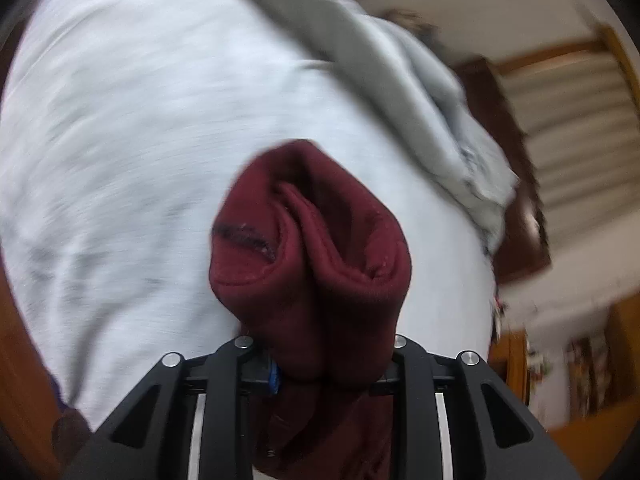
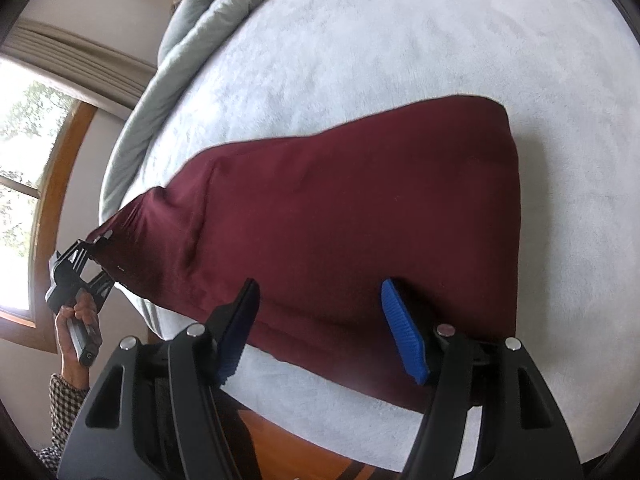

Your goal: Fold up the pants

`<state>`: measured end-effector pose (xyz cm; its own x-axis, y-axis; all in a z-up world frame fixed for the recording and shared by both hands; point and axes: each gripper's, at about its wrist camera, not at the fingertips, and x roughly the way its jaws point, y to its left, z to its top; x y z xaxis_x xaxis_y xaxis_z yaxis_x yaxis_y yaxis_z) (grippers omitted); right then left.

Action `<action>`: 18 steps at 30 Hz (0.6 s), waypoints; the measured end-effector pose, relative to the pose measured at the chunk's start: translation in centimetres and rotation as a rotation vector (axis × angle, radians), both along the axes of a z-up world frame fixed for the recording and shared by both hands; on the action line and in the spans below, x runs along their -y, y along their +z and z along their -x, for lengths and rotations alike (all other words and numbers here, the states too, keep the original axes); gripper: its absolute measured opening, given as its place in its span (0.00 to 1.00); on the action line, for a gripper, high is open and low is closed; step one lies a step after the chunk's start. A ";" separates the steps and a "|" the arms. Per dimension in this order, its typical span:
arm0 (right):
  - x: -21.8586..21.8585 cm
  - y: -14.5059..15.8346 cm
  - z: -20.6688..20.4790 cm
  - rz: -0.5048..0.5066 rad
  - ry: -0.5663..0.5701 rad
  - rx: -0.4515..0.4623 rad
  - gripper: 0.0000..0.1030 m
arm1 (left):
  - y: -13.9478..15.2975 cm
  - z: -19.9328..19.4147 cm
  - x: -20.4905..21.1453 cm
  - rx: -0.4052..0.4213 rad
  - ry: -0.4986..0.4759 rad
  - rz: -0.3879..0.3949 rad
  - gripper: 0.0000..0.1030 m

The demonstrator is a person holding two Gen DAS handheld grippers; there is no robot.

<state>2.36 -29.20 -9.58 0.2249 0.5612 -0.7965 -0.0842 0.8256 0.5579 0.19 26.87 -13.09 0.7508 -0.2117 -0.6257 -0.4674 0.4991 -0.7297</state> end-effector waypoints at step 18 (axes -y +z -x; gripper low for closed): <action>1.7 2.0 0.6 -0.030 -0.034 0.059 0.64 | 5.5 -0.3 20.1 0.150 -0.606 -0.259 0.26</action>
